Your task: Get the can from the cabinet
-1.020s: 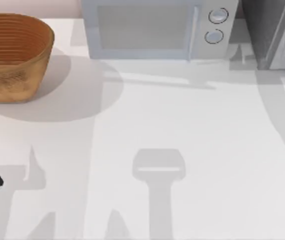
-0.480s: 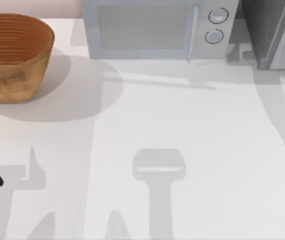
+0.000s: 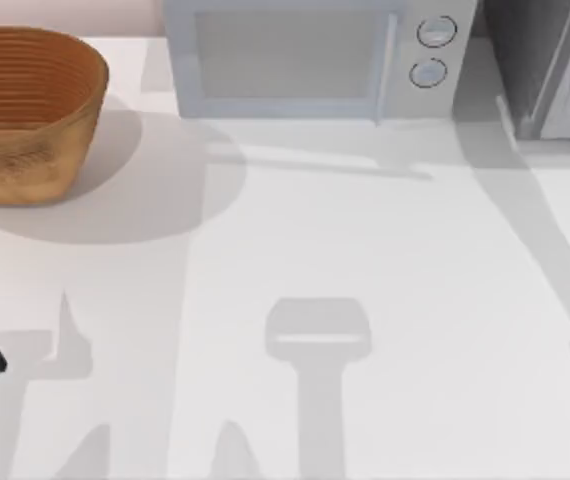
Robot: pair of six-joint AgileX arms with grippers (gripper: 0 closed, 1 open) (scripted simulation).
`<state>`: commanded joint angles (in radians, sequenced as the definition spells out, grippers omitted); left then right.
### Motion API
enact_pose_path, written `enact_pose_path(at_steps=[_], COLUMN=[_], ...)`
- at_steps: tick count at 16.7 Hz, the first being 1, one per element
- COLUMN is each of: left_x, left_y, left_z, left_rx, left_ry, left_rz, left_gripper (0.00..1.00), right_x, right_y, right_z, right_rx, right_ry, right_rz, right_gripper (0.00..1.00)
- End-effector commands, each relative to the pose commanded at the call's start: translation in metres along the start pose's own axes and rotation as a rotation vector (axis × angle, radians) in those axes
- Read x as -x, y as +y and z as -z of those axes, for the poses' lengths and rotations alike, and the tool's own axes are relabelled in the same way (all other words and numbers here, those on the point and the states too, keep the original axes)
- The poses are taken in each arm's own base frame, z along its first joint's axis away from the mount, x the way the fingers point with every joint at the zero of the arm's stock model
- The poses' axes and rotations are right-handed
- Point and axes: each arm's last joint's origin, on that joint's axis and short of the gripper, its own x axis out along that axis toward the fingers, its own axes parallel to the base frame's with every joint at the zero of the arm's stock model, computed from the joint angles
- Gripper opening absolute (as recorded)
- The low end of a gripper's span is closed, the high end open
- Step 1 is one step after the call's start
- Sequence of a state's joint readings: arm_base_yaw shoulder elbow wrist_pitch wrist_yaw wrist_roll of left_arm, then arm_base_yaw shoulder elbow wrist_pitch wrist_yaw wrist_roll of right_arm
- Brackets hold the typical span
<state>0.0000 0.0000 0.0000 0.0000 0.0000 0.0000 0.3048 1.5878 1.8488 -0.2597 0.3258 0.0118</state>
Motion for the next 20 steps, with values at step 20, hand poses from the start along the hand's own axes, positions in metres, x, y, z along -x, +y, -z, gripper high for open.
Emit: enact_pose_path(at_steps=[20], left_x=[0.0], left_y=[0.0], left_z=[0.0], left_rx=[0.0], left_ry=[0.0], left_rz=[0.0], left_gripper=[1.0], right_x=[-0.066], right_y=[0.006], right_z=[0.003], right_rx=[-0.001], right_ry=[-0.003], right_rz=[0.0], right_gripper=[1.0])
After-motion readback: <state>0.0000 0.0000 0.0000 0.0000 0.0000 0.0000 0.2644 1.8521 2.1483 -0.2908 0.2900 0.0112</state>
